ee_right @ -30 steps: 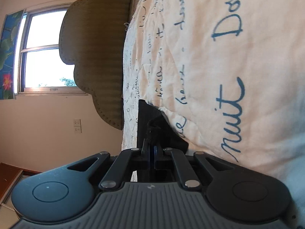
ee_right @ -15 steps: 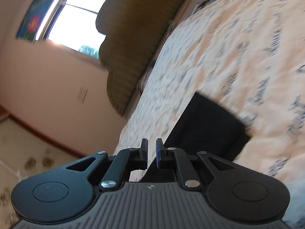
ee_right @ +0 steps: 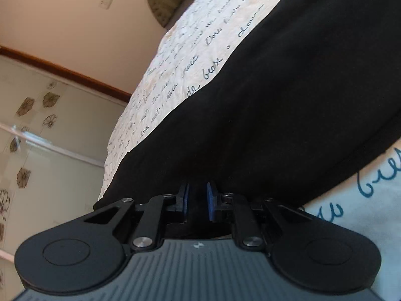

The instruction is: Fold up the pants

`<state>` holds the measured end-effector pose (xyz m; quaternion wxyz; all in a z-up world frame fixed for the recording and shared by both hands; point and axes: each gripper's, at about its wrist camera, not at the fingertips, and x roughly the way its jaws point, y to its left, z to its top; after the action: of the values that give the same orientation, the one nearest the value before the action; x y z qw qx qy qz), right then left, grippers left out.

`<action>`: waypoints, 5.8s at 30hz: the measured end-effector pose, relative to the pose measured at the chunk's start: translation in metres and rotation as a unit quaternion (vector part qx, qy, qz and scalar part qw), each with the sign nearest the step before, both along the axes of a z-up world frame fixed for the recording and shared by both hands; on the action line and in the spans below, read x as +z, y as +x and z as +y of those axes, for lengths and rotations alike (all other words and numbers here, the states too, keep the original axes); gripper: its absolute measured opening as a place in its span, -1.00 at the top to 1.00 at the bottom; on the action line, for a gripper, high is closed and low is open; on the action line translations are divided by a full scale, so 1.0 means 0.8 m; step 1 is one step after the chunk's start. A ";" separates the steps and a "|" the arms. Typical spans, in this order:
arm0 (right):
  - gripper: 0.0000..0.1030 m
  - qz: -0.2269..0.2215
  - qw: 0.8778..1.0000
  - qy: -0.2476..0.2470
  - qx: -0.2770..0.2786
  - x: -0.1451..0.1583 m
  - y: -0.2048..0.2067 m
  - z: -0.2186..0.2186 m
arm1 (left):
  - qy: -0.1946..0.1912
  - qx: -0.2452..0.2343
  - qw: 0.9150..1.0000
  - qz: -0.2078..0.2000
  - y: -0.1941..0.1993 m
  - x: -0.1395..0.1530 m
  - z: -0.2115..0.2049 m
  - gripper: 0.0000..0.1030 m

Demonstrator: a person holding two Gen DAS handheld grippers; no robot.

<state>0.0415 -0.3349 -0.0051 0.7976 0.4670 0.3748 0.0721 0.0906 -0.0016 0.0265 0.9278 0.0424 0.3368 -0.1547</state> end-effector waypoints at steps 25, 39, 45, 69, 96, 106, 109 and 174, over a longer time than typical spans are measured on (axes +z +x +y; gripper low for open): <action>-0.35 -0.094 0.985 0.016 -0.145 0.065 -0.085 -0.077 | -0.020 0.146 0.988 -0.047 0.026 0.037 0.125 -0.72; -0.36 0.011 0.943 0.092 -0.319 -0.001 -0.181 -0.202 | -0.006 0.025 0.997 -0.073 0.022 0.088 -0.027 -0.83; -0.37 0.003 0.944 0.067 -0.324 0.000 -0.172 -0.199 | -0.002 0.000 0.998 -0.064 0.020 0.080 -0.060 -0.83; 0.31 -0.027 0.945 0.027 -0.326 -0.007 -0.148 -0.179 | 0.013 -0.019 1.000 -0.019 0.035 0.054 -0.104 -0.83; 0.83 -0.048 0.939 -0.209 -0.268 0.023 -0.143 -0.135 | -0.061 -0.239 0.968 0.042 0.077 0.091 -0.416 -0.82; 0.83 -0.062 0.919 -0.321 -0.220 0.033 -0.134 -0.097 | 0.079 -0.356 0.925 0.106 0.053 0.038 -0.583 -0.76; 0.83 -0.057 0.920 -0.321 -0.215 0.029 -0.129 -0.094 | 0.124 -0.368 0.916 0.102 0.055 0.025 -0.609 -0.76; 0.25 -0.108 0.989 -0.006 -0.096 0.033 -0.127 -0.029 | -0.234 -0.099 0.917 0.307 0.206 -0.029 -0.217 0.85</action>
<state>-0.0601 -0.3585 0.0214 0.8393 0.4860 0.2399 0.0428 0.2553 -0.1752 0.0032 0.7425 -0.1923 0.5532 -0.3253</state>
